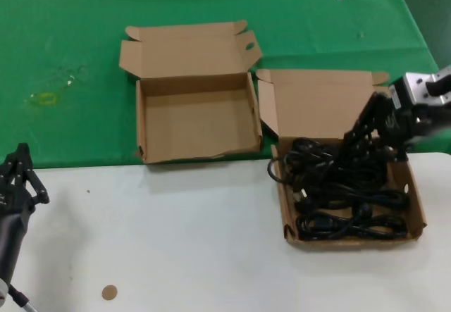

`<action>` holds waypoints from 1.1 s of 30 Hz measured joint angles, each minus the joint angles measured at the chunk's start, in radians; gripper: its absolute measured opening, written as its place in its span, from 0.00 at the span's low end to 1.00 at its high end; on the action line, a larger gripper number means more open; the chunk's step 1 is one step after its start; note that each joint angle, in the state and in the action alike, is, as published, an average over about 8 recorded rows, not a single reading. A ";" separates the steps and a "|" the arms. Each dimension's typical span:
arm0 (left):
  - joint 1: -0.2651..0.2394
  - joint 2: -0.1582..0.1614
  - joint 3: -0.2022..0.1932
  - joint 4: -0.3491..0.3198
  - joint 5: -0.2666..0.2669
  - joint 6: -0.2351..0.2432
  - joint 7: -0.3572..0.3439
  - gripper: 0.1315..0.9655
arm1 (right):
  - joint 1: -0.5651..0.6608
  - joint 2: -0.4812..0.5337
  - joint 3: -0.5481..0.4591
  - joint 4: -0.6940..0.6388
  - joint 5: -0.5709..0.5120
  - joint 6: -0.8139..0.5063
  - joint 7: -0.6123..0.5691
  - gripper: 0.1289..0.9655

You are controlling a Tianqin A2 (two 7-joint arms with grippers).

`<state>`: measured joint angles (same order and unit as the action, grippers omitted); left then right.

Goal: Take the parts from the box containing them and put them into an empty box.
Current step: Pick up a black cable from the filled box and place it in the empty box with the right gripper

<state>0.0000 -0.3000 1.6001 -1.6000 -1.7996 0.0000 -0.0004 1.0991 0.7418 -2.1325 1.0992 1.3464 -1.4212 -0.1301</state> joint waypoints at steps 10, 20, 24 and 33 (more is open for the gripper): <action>0.000 0.000 0.000 0.000 0.000 0.000 0.000 0.01 | 0.110 -0.088 -0.011 -0.073 -0.024 0.024 0.014 0.04; 0.000 0.000 0.000 0.000 0.000 0.000 0.000 0.01 | 0.188 -0.247 -0.046 -0.185 -0.063 0.108 0.035 0.04; 0.000 0.000 0.000 0.000 0.000 0.000 0.000 0.01 | 0.201 -0.321 -0.061 -0.231 -0.077 0.157 0.043 0.04; 0.000 0.000 0.000 0.000 0.000 0.000 0.000 0.01 | 0.229 -0.467 -0.089 -0.343 -0.102 0.255 0.045 0.04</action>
<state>0.0000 -0.3000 1.6001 -1.6000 -1.7996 0.0000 -0.0004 1.3281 0.2750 -2.2211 0.7560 1.2442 -1.1662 -0.0849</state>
